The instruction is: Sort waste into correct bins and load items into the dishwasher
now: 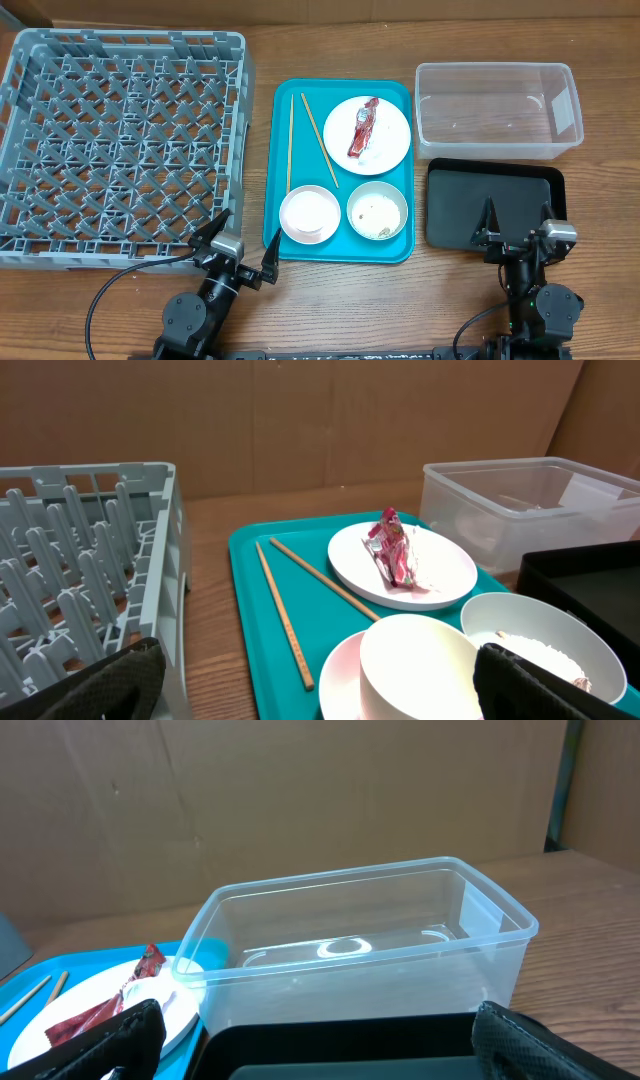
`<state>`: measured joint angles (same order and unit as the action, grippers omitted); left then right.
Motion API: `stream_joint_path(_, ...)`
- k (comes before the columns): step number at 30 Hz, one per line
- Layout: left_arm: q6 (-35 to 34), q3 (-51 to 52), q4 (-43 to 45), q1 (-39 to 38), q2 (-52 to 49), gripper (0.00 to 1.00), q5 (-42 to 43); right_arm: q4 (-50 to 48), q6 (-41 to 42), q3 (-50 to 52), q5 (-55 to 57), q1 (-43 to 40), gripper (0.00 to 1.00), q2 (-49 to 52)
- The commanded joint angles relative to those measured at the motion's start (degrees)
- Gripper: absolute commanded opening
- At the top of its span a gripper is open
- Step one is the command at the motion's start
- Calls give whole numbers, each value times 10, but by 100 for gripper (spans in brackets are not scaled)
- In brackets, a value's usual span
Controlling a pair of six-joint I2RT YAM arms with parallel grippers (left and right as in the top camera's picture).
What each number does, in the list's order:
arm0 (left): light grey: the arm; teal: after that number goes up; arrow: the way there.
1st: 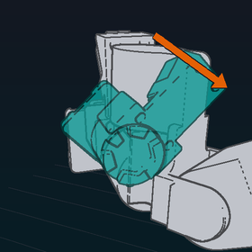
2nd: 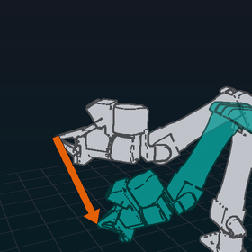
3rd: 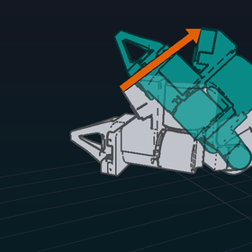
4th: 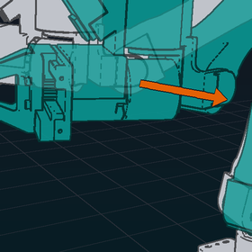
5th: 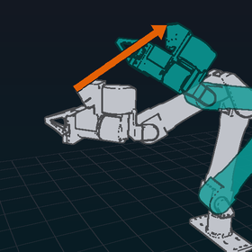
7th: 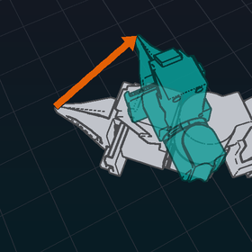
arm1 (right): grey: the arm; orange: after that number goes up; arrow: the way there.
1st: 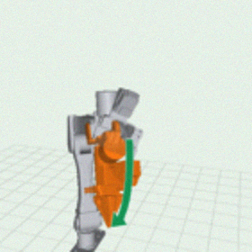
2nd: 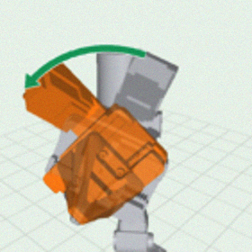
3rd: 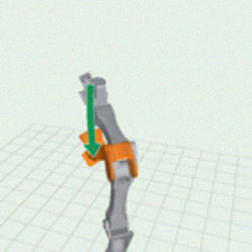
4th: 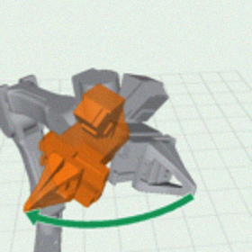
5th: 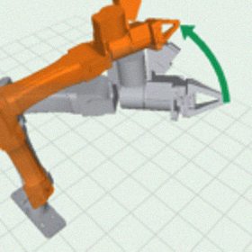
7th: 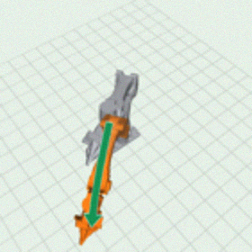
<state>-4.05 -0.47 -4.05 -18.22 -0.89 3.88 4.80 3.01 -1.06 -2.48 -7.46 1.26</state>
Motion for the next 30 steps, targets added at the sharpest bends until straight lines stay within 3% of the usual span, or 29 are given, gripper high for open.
stream_joint_path(1,13,2,0,6,2,100,-28,-1,4,6,7,2,100,1)
stream_joint_path(23,13,2,-2,6,2,100,-23,0,2,6,27,2,100,1)
stream_joint_path(27,13,2,-2,6,2,100,-13,-2,5,6,-21,2,100,1)
stream_joint_path(29,13,2,-2,6,2,100,-13,-4,43,6,-32,2,100,1)
stream_joint_path(30,12,2,-1,6,2,100,-12,-4,105,6,-37,2,100,1)
